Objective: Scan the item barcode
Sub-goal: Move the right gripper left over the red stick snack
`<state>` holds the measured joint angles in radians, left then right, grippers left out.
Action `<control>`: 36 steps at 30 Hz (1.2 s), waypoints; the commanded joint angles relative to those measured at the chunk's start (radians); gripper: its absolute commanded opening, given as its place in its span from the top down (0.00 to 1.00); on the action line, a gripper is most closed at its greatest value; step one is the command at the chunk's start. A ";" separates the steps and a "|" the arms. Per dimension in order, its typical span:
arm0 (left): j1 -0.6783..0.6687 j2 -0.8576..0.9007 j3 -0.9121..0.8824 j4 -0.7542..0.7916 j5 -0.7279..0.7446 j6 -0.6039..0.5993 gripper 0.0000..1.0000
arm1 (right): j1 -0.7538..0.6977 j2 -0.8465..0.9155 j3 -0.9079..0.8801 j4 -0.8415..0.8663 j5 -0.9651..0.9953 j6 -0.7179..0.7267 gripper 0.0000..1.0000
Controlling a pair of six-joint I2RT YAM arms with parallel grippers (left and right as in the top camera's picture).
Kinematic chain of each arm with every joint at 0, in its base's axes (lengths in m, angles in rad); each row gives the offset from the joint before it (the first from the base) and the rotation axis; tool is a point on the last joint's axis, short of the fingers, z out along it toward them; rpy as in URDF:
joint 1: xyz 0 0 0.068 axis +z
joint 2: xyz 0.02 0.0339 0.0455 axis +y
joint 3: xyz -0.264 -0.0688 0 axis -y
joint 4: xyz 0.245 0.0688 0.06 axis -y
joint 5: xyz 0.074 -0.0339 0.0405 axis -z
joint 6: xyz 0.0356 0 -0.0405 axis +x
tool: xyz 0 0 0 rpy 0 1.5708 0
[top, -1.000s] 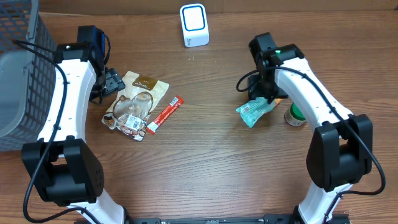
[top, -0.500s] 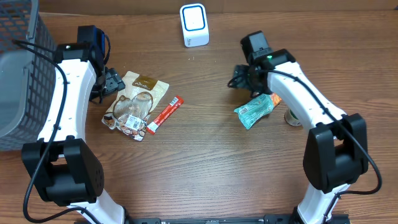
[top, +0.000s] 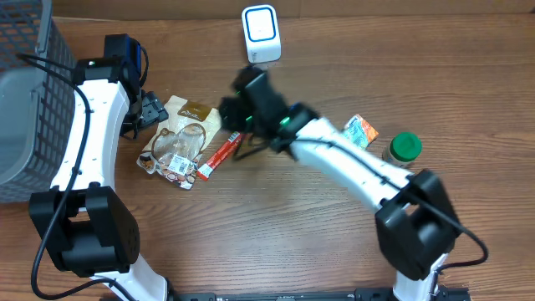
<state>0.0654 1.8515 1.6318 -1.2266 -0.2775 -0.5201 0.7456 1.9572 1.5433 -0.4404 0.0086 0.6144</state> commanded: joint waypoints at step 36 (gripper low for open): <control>-0.007 -0.008 0.017 0.001 -0.010 0.000 0.00 | 0.127 0.256 0.000 -0.199 -0.029 -0.114 0.96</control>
<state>0.0654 1.8515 1.6318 -1.2266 -0.2775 -0.5201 0.8829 2.1979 1.5581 -0.6060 -0.0196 0.5678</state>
